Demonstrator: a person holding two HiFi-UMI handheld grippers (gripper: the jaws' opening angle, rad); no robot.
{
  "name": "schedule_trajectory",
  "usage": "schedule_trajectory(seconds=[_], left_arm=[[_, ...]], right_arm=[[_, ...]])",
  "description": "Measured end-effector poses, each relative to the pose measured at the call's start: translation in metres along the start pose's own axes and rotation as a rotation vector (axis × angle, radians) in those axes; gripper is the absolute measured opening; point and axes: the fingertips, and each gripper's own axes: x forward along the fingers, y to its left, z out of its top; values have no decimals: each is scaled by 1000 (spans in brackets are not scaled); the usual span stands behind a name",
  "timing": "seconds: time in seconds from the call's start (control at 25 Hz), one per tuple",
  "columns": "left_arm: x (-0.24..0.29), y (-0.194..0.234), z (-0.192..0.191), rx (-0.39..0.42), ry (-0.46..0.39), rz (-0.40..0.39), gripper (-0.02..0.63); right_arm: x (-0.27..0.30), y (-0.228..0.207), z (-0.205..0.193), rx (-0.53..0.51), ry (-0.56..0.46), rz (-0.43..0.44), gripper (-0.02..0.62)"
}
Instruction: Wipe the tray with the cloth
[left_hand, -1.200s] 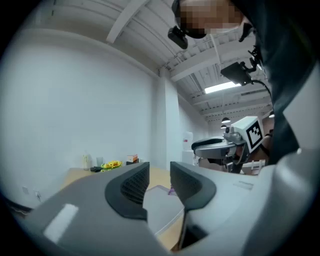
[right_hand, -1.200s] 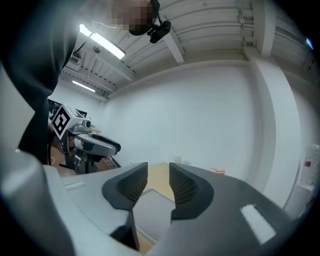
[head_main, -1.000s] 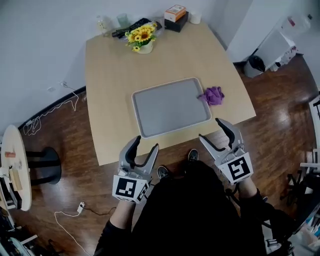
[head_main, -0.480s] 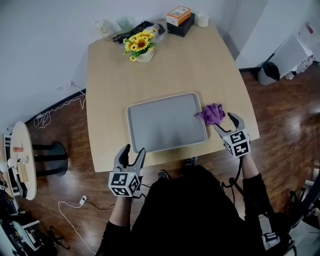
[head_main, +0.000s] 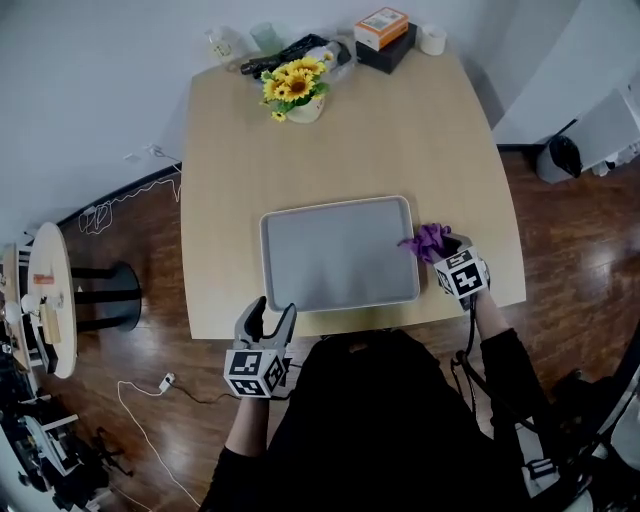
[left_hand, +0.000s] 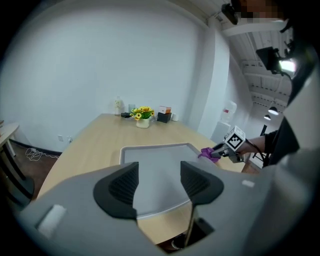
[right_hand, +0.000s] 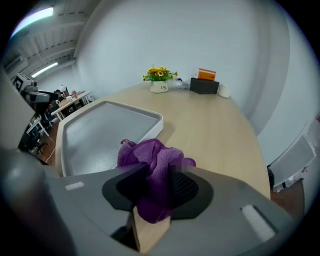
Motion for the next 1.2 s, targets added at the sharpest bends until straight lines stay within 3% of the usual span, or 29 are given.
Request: schedule_trajectory(seconds=[0.12,0.24,0.44,0.56,0.68,0.76,0.84,1.0,1.2], left_arm=[[9,6,1,16,3,-23,249],[16,22,0,7,11,-39,249],[36,50,-12,27,53,-70,247],[57,67,-44,58,160,-85,249],[69,72,-81,91,292,-111,247],[70,76,-102,126,363,-107,223],[68,79,-112,134,389,-97,164],[66,80,-110,98,393,-100,158],[69,74,-113,60,396,-110,158]], right_arm=[[5,-1,-3,-4,36,-41,103],[-2,-2,-2,59,56,-55,80],[-52,15,46,173,-139,-47,77],[-63,57,68,112,-191,35,77],[-39,91,45,-56,-51,40,77],[-19,100,24,-101,34,31,75],[-7,97,24,-80,31,21,75],[23,66,67,-95,-28,-11,75],[60,35,117,-102,-21,-32,77]])
